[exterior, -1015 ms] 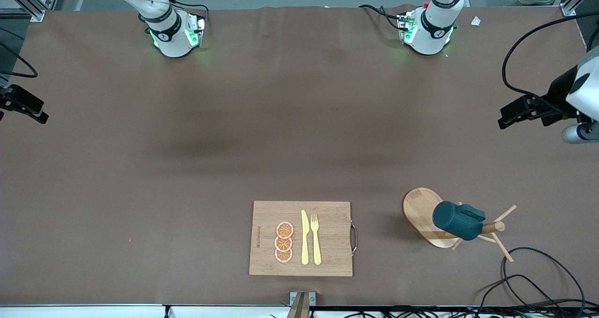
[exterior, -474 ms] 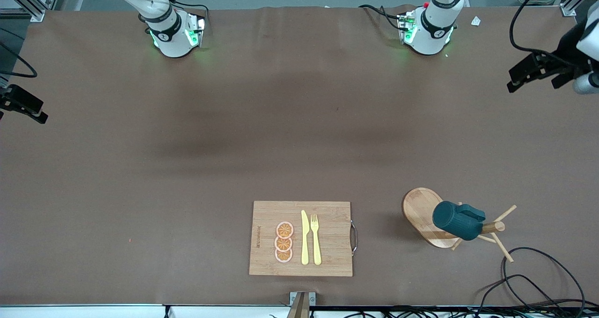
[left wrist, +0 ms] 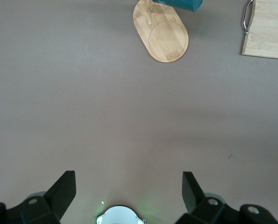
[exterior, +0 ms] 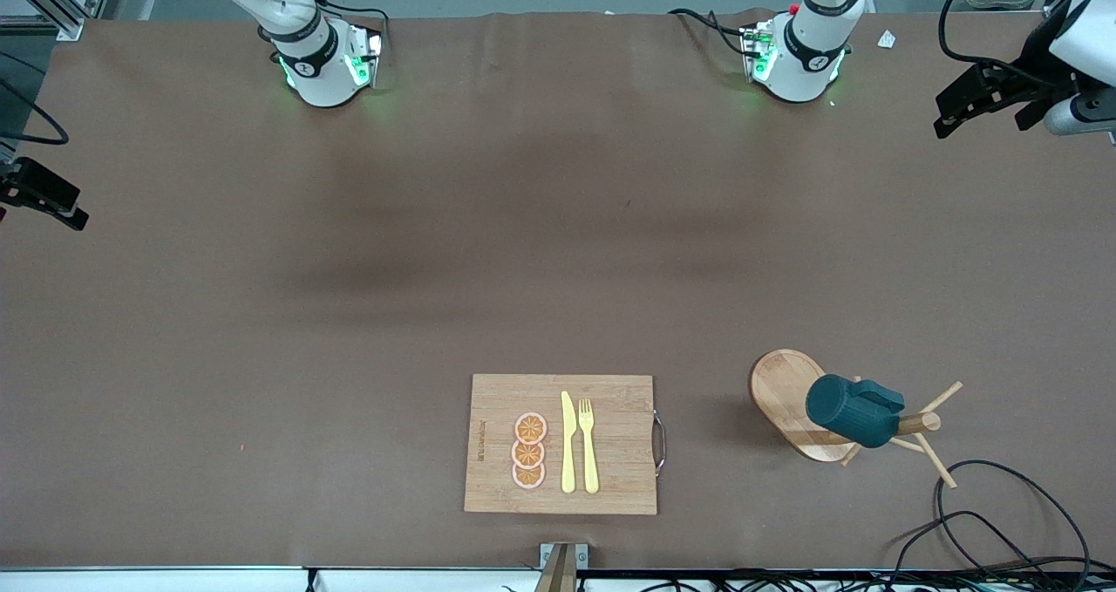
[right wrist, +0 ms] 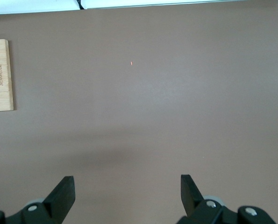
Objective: Pass cup and hang on rack
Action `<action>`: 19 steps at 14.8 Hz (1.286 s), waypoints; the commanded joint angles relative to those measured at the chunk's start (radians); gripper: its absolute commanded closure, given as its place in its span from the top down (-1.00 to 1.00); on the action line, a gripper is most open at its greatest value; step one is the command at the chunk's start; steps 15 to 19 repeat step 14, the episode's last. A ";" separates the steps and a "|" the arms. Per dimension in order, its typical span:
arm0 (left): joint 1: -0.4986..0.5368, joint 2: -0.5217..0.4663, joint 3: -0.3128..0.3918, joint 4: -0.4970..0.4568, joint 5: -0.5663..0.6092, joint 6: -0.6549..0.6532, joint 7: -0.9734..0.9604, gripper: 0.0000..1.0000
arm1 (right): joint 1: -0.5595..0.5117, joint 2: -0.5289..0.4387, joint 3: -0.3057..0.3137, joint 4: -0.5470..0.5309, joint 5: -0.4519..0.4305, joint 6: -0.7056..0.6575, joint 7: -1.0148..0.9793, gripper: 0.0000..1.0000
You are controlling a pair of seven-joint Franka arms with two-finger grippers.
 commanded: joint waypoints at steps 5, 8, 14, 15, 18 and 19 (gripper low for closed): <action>0.005 -0.008 -0.034 0.002 0.024 -0.010 0.020 1.00 | -0.028 -0.028 0.012 -0.024 -0.013 -0.004 -0.033 1.00; 0.007 0.009 -0.038 0.020 0.044 -0.008 0.020 1.00 | -0.028 -0.028 0.014 -0.024 -0.009 -0.008 -0.031 1.00; 0.013 0.029 -0.035 0.048 0.044 -0.010 0.031 1.00 | -0.028 -0.028 0.014 -0.025 -0.004 -0.010 -0.030 1.00; 0.013 0.029 -0.035 0.048 0.044 -0.010 0.031 1.00 | -0.028 -0.028 0.014 -0.025 -0.004 -0.010 -0.030 1.00; 0.013 0.029 -0.035 0.048 0.044 -0.010 0.031 1.00 | -0.028 -0.028 0.014 -0.025 -0.004 -0.010 -0.030 1.00; 0.013 0.029 -0.035 0.048 0.044 -0.010 0.031 1.00 | -0.028 -0.028 0.014 -0.025 -0.004 -0.010 -0.030 1.00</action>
